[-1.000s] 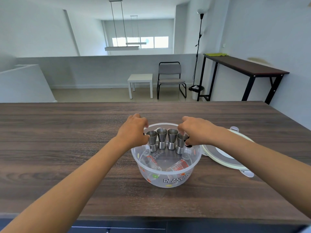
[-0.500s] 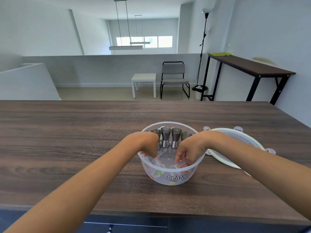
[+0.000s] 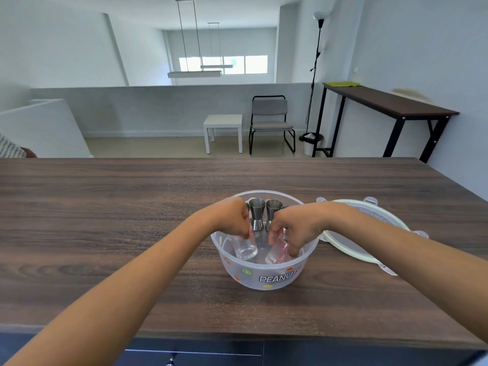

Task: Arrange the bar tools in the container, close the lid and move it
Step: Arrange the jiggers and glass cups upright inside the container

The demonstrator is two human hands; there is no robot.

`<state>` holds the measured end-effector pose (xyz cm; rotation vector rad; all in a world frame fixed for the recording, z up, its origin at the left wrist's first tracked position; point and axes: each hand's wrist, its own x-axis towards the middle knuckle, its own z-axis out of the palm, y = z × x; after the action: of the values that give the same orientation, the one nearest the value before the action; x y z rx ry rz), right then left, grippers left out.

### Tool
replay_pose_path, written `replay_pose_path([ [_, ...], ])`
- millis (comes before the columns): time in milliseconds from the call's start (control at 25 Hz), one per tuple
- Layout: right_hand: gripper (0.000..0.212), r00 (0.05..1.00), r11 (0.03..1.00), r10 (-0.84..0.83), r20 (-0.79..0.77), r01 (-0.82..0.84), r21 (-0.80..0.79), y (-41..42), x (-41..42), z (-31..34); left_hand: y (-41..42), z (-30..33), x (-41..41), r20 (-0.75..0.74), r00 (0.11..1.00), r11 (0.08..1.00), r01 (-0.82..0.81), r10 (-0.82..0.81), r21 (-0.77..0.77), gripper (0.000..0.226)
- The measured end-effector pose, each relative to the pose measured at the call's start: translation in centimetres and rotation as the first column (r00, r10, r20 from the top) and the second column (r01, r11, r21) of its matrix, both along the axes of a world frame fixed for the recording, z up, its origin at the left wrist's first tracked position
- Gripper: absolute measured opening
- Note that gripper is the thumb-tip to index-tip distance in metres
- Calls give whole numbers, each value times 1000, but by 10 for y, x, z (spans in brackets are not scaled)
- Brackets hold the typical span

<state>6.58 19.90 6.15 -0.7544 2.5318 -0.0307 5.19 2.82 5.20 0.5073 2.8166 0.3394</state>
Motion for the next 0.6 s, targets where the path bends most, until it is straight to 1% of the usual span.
replay_pose_path([
  [120,49,990,998,-27,-139,19,-63,0,-3,-1,2,-4,3,-106,994,998,31,-25,59,17],
  [240,44,963,997,-16,-270,-7,-82,0,-5,-7,2,-9,7,-170,983,994,83,-70,69,16],
  [440,29,929,998,3,-370,-26,-59,-2,-4,-13,1,-16,5,-263,961,996,89,-83,11,19],
  [600,21,915,998,20,-404,-40,-39,0,-2,-22,0,-22,4,-318,944,996,93,-90,-5,21],
])
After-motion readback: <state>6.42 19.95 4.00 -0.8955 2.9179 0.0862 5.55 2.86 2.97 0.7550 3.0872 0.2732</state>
